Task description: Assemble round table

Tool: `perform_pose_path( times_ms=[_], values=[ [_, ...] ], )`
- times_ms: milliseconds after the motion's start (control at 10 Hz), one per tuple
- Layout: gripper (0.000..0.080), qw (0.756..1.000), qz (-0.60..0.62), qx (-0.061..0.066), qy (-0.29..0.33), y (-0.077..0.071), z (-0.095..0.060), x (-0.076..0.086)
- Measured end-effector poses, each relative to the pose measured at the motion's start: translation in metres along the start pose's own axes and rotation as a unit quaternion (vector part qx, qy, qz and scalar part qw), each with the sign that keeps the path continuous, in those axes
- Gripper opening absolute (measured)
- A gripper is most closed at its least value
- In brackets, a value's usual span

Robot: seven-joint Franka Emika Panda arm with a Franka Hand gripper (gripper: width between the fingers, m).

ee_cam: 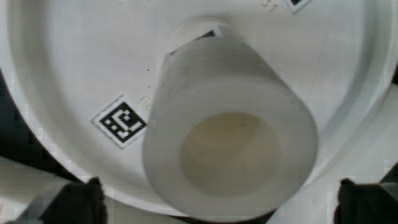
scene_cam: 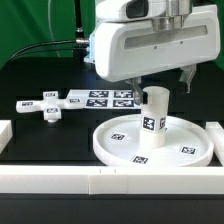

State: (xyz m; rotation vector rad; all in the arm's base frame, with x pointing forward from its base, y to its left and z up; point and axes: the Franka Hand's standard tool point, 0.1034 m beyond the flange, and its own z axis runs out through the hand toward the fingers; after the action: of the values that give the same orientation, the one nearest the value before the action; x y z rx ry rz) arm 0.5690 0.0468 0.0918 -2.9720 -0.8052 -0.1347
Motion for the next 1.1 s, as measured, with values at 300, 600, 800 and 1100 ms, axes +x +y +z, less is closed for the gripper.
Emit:
perform_pose_path(
  times_ms=[300, 600, 800, 1100],
  values=[
    [0.0649, 0.987, -0.163, -0.008, -0.010, -0.006, 0.003, -0.001],
    [0.0649, 0.949, -0.315, -0.006, -0.017, 0.002, 0.008, -0.008],
    [0.0649, 0.931, -0.365, -0.005, -0.022, 0.002, 0.010, -0.009],
    [0.0649, 0.903, -0.428, -0.006, -0.029, 0.004, 0.012, -0.011]
  ],
)
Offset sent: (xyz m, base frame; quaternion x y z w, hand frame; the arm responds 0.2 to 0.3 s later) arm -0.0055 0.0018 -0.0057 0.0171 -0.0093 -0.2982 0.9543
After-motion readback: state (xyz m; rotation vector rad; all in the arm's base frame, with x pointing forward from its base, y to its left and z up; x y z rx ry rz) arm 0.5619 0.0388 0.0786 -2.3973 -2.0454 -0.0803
